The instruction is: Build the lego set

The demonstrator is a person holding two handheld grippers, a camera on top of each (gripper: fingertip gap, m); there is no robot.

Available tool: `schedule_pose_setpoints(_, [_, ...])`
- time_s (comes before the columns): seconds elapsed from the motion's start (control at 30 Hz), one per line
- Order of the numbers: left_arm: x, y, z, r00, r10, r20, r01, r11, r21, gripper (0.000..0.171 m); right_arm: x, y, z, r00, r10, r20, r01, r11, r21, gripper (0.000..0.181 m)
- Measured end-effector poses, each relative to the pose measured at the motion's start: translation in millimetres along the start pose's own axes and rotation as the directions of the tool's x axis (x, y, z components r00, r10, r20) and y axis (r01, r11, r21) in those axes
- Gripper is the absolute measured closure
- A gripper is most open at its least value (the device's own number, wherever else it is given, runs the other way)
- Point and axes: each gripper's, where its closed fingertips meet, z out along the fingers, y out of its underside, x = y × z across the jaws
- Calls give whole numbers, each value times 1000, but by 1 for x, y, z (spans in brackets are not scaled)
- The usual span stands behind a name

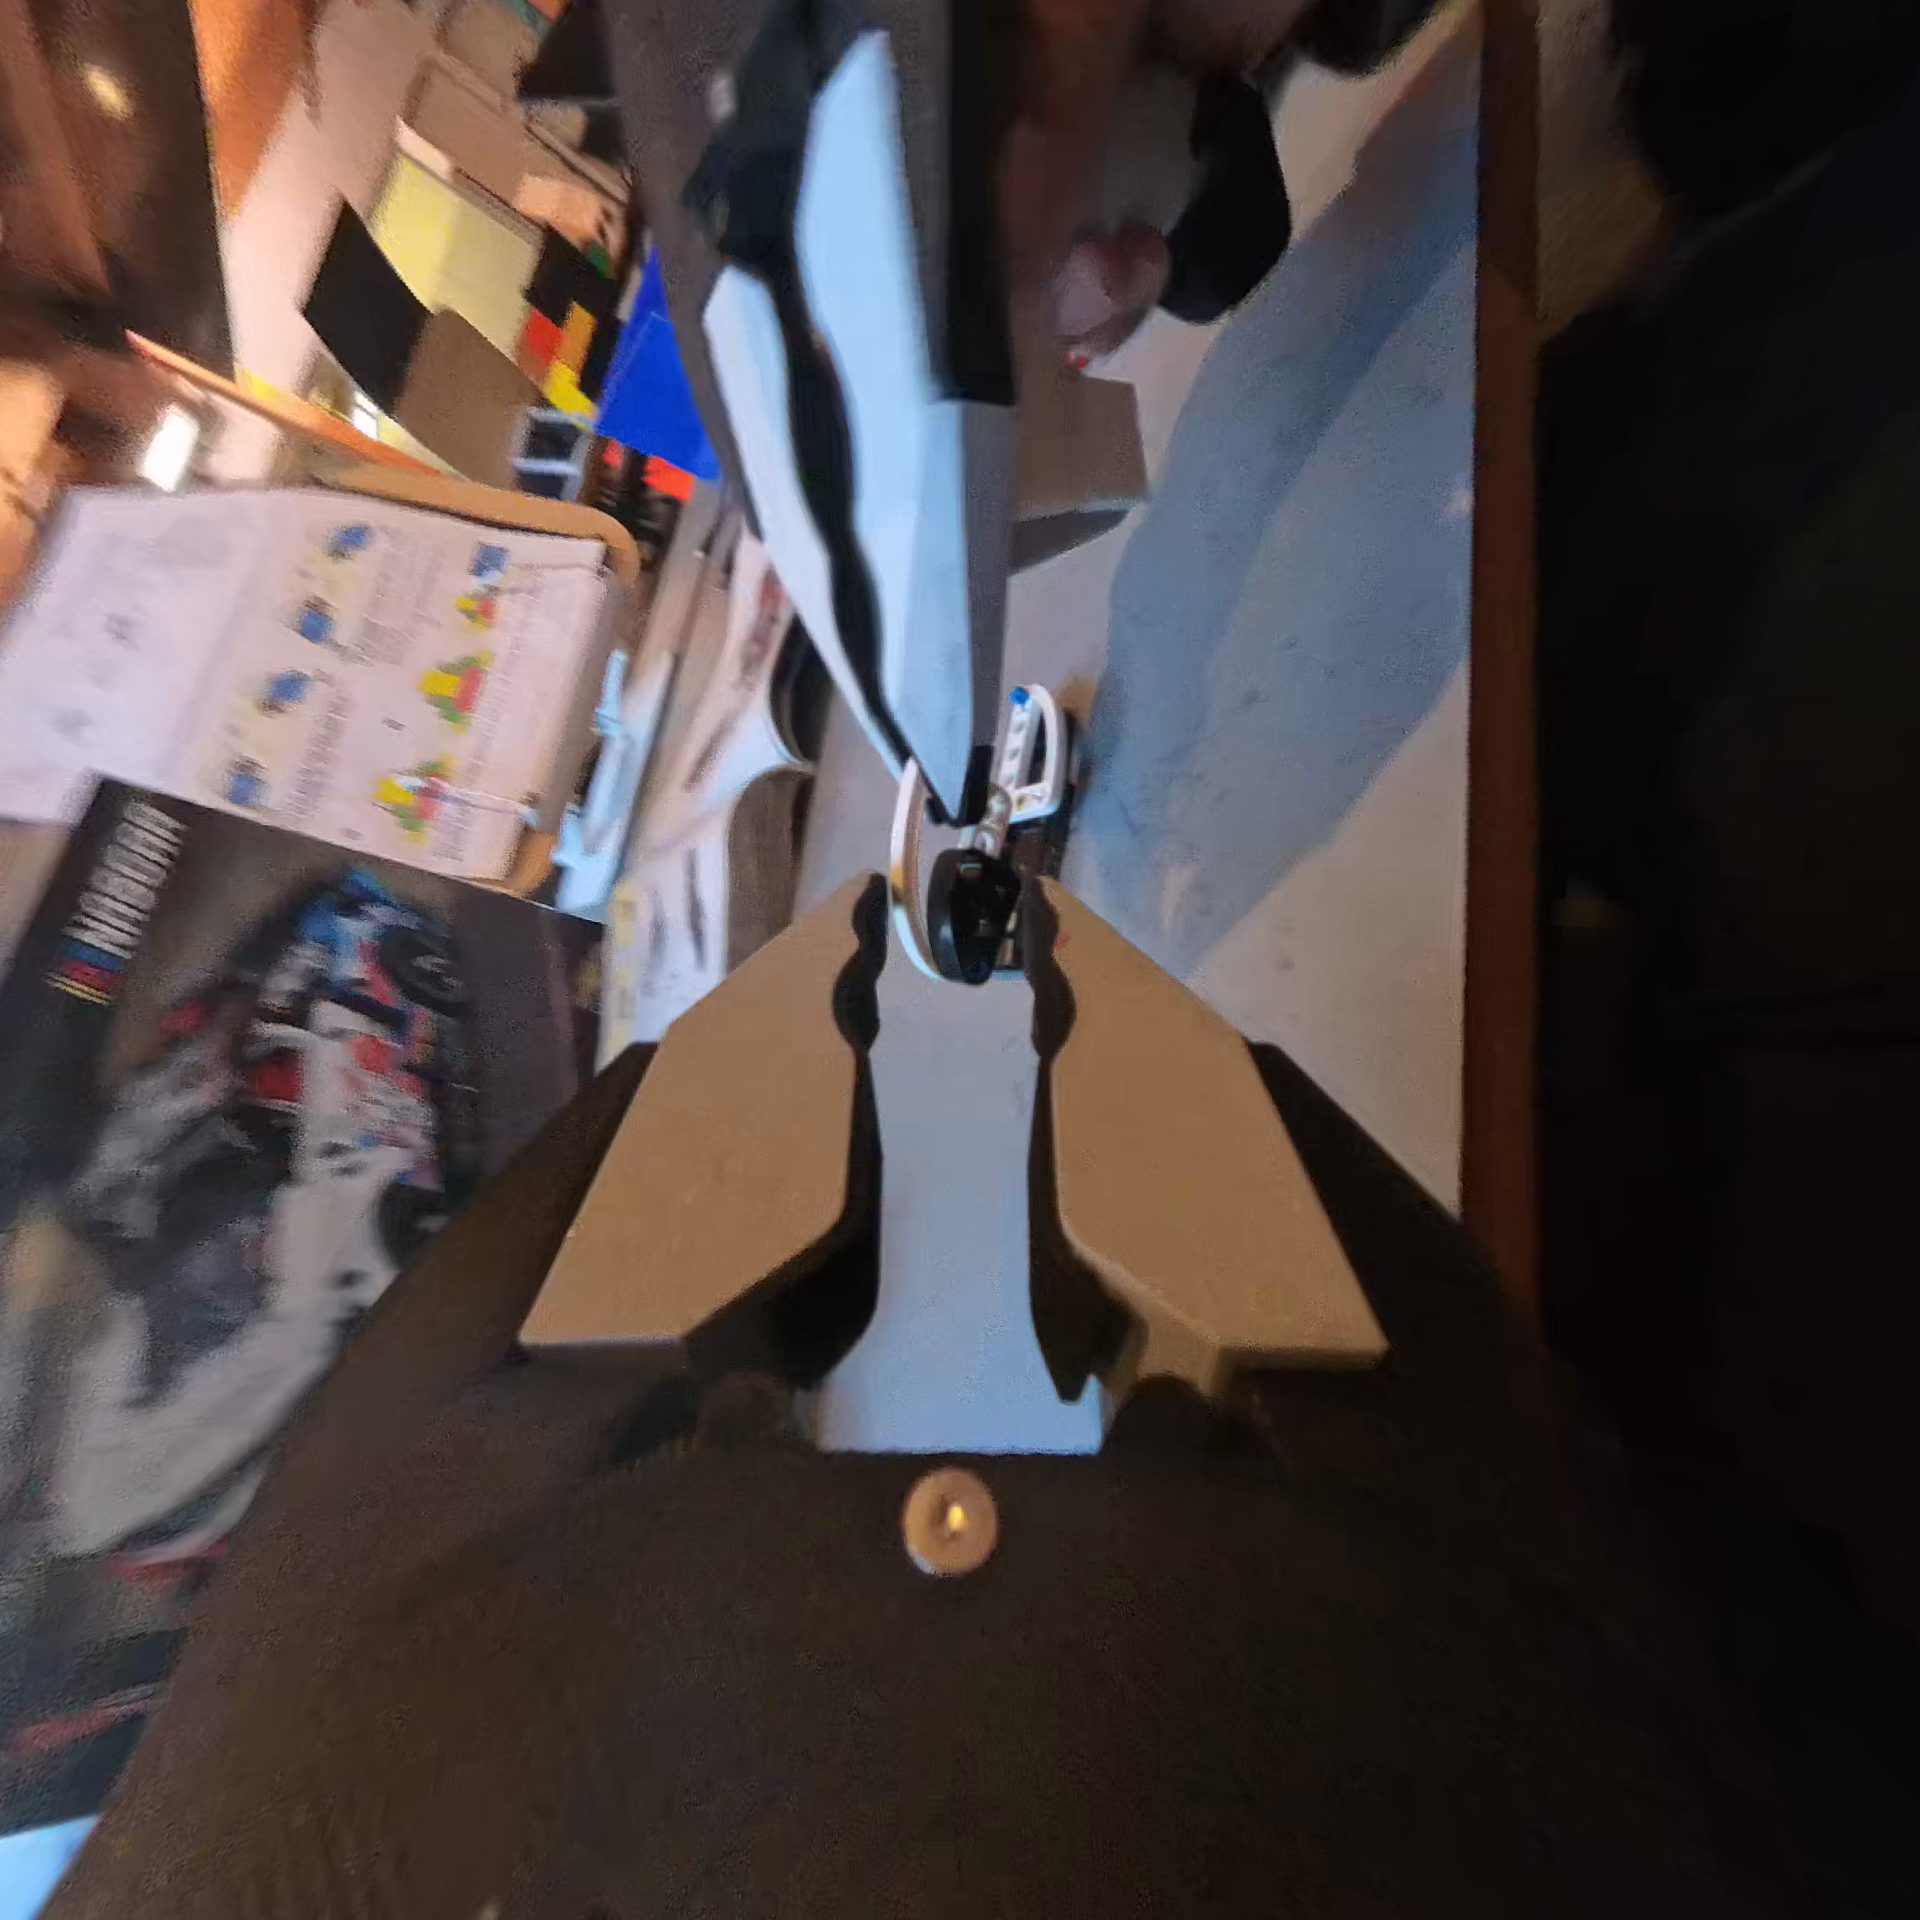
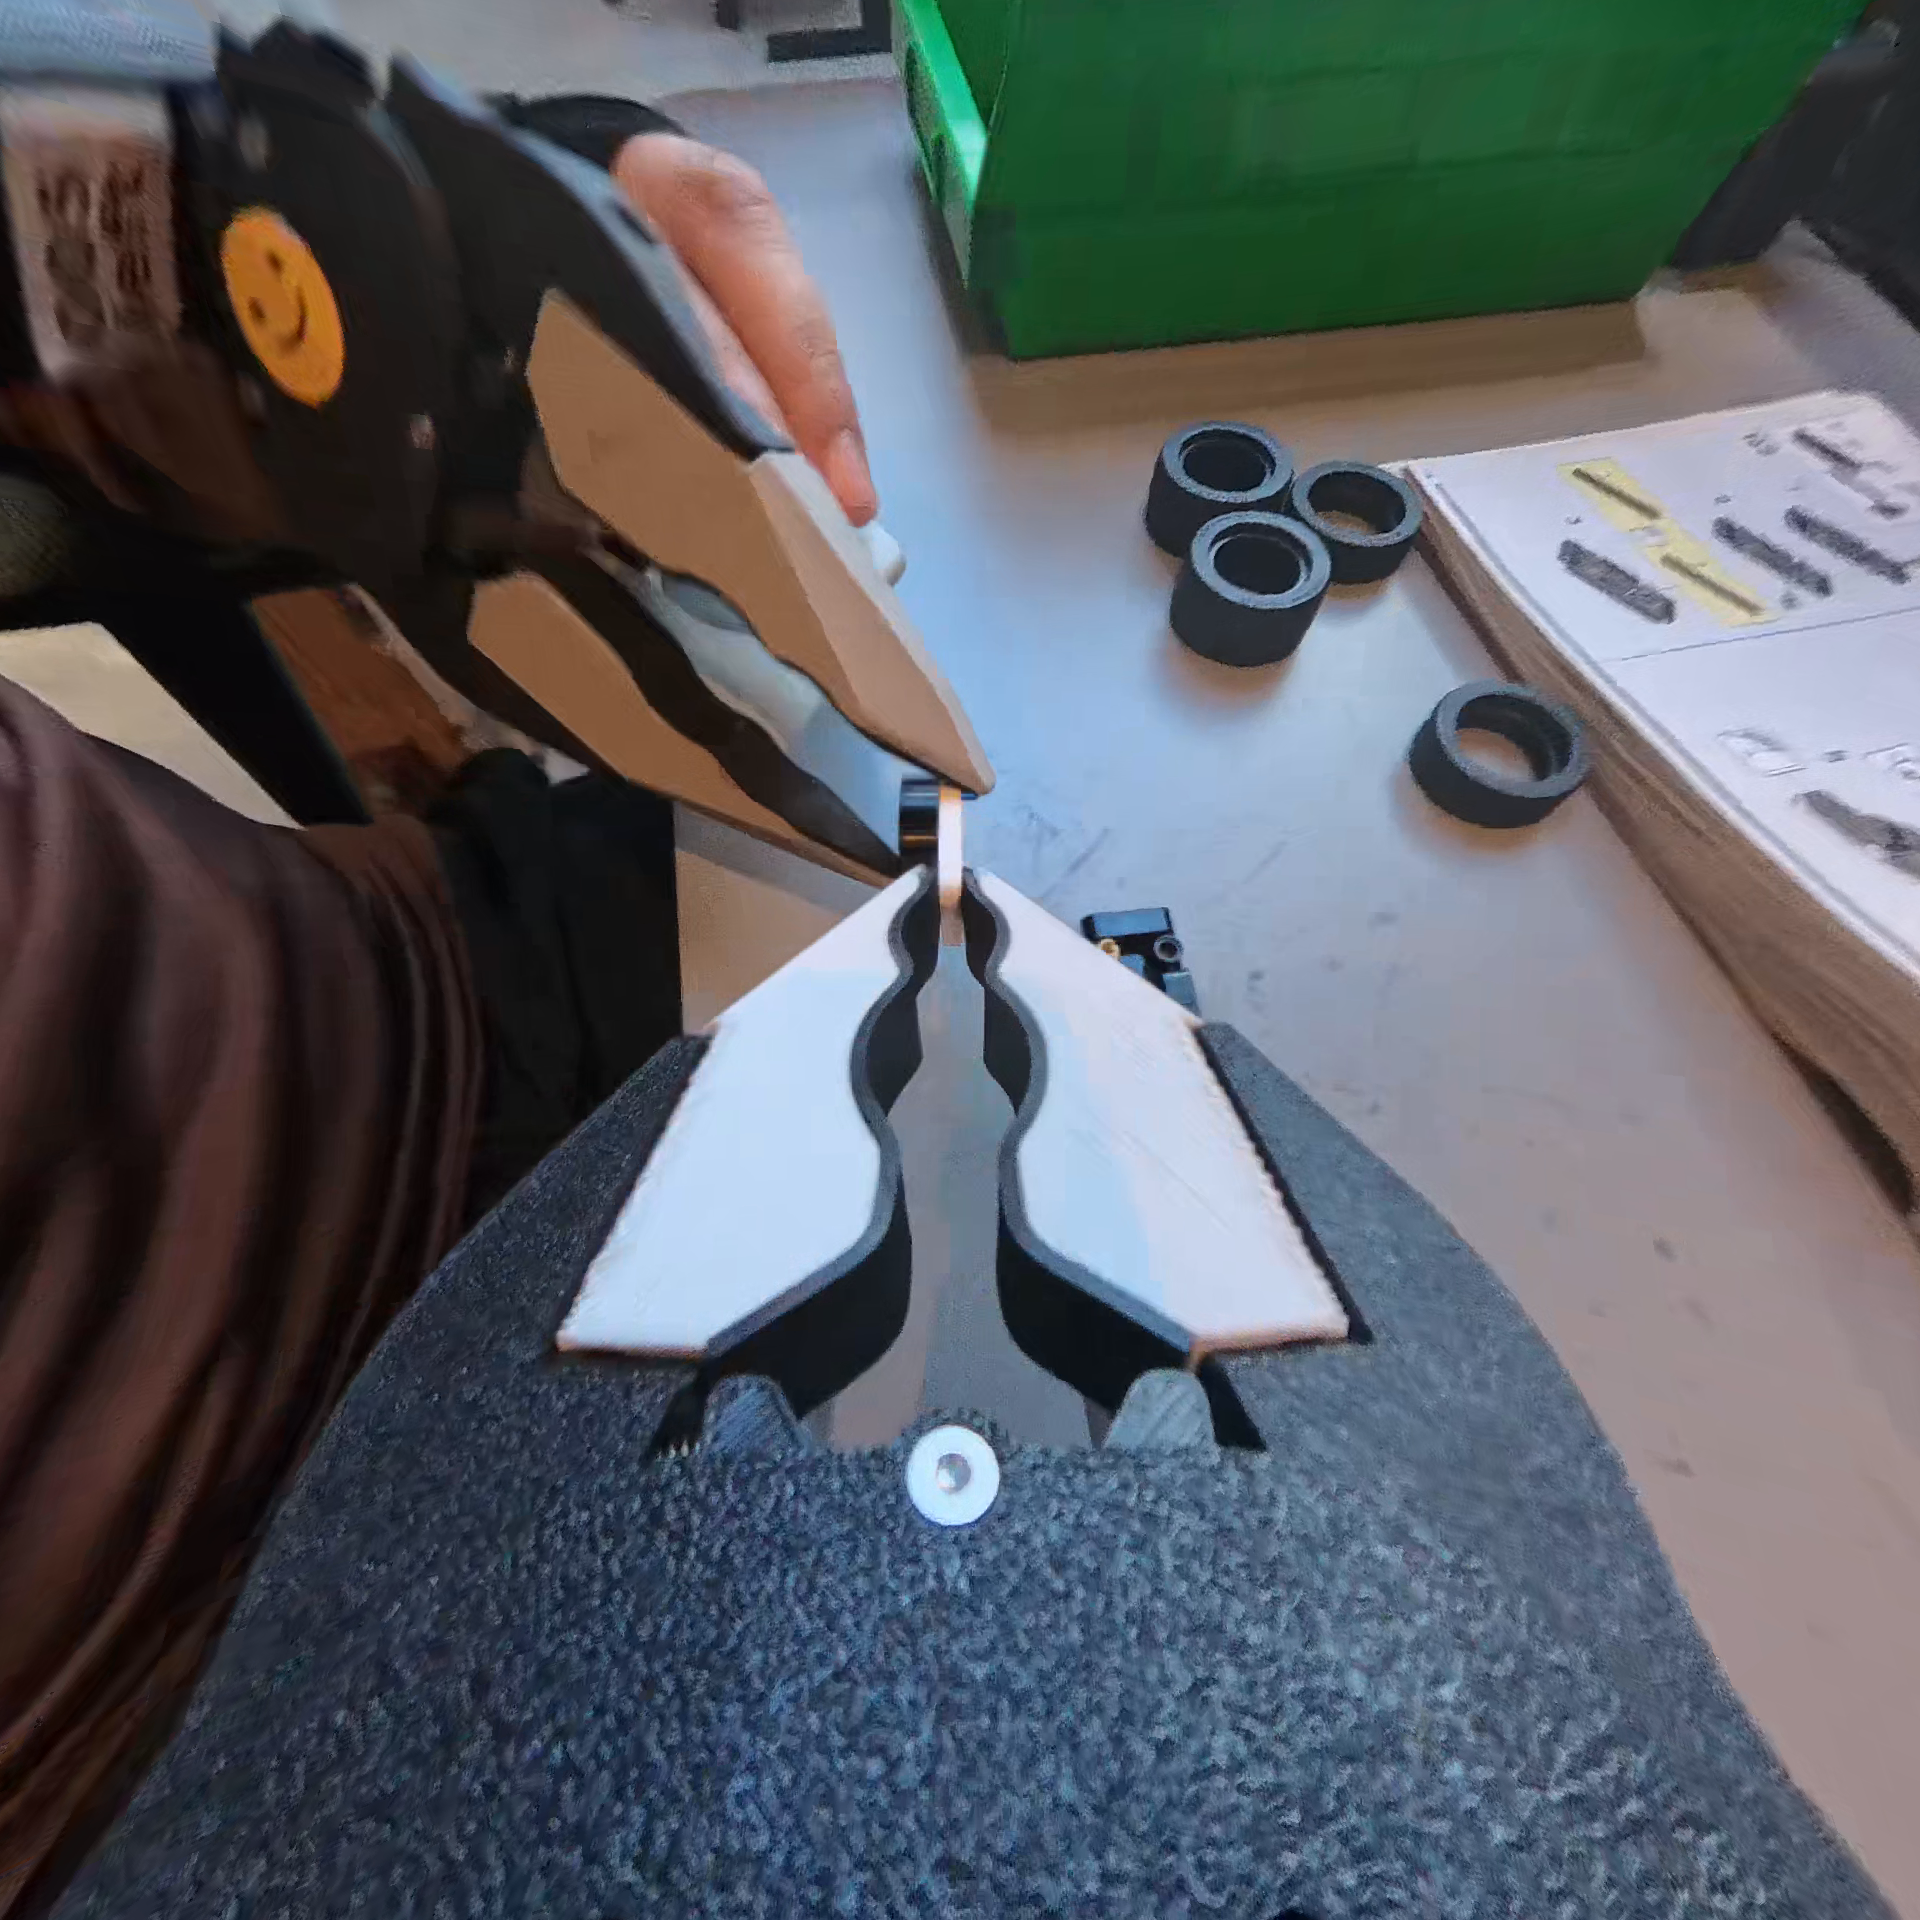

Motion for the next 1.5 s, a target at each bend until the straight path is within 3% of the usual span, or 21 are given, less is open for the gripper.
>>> schedule_pose_setpoints(0.1, [-2, 4, -8, 958, -230, -169, 238, 971, 29, 140, 1, -8, -1, 978, -187, -94, 189, 982, 20, 178])
schedule_pose_setpoints(0.2, [-7, 7, -11, 896, -321, -305, 348, 937, 34, 139, 4, -18, -3, 858, -453, -244, 462, 887, -22, 178])
schedule_pose_setpoints(0.33, [-14, 10, -5, 882, -289, -371, 334, 940, 63, 141, 15, -18, 1, 730, -596, -335, 589, 797, -135, 178])
schedule_pose_setpoints(0.5, [-20, 6, 5, 923, -139, -360, 205, 967, 153, 161, 24, -13, 5, 659, -661, -360, 640, 744, -192, 178])
schedule_pose_setpoints(0.57, [-20, 10, 11, 944, -26, -329, 82, 984, 159, 170, 28, -9, 7, 669, -653, -355, 627, 752, -200, 178])
schedule_pose_setpoints(0.7, [-18, 21, 23, 949, 236, -210, -209, 967, 145, 170, 35, 3, 13, 790, -533, -302, 508, 846, -163, 173])
schedule_pose_setpoints(0.8, [-14, 29, 29, 918, 383, -104, -371, 921, 116, 170, 34, 11, 9, 936, -295, -192, 280, 954, -106, 154])
schedule_pose_setpoints(0.9, [-16, 38, 34, 870, 492, 14, -492, 869, 42, 170, 41, 10, 3, 990, -67, -123, 63, 997, -38, 154])
schedule_pose_setpoints(1.03, [-9, 47, 39, 841, 542, 9, -542, 841, -5, 170, 45, 14, 13, 998, -3, -69, -3, 997, -77, 141])
schedule_pose_setpoints(1.2, [-7, 47, 33, 858, 513, 14, -513, 858, -4, 170, 46, 27, 27, 995, -86, -50, 76, 981, -177, 146])
schedule_pose_setpoints(1.5, [-3, 35, 26, 846, 529, 63, -532, 845, 49, 170, 36, 28, 32, 998, -63, 21, 65, 983, -171, 157])
